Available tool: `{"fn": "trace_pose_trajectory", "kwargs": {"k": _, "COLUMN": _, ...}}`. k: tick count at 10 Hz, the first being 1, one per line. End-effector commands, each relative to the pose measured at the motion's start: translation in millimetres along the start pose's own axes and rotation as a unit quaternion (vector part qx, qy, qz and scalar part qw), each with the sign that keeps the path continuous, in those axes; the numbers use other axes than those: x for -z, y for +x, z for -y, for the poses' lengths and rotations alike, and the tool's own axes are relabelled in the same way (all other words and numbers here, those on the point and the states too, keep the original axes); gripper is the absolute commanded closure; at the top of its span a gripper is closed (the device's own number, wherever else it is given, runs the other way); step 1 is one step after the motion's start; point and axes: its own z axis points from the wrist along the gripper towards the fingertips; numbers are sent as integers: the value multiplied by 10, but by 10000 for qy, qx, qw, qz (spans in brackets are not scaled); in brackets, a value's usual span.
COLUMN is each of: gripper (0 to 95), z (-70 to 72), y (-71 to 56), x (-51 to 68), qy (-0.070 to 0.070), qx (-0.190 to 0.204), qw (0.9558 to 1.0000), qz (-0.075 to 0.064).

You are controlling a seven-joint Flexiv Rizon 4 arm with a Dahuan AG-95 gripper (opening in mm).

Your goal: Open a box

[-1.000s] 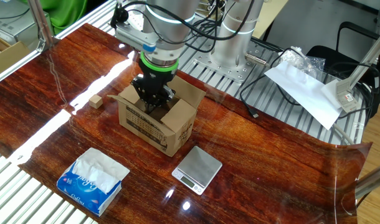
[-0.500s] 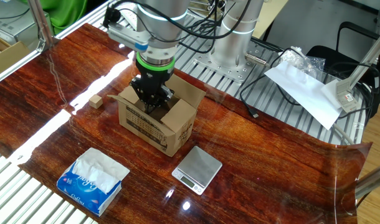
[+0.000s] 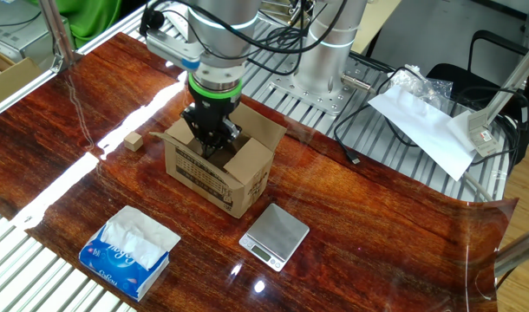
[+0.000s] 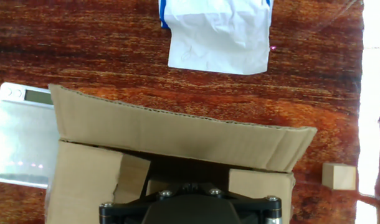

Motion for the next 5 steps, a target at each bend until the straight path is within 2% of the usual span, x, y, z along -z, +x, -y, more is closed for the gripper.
{"fn": "trace_pose_trajectory", "kwargs": {"k": 1, "gripper": 950, "z": -2, "y": -3, "x": -6, "qy": 8, "qx": -428, "qw": 9991, "qz": -41}}
{"fn": "trace_pose_trajectory", "kwargs": {"k": 3, "gripper": 950, "z": -2, "y": -3, "x": -6, "qy": 66, "qx": -756, "qw": 9970, "qz": -153}}
{"fn": "trace_pose_trajectory", "kwargs": {"k": 5, "gripper": 950, "z": -2, "y": -3, "x": -6, "qy": 28, "qx": -822, "qw": 9963, "qz": -242}}
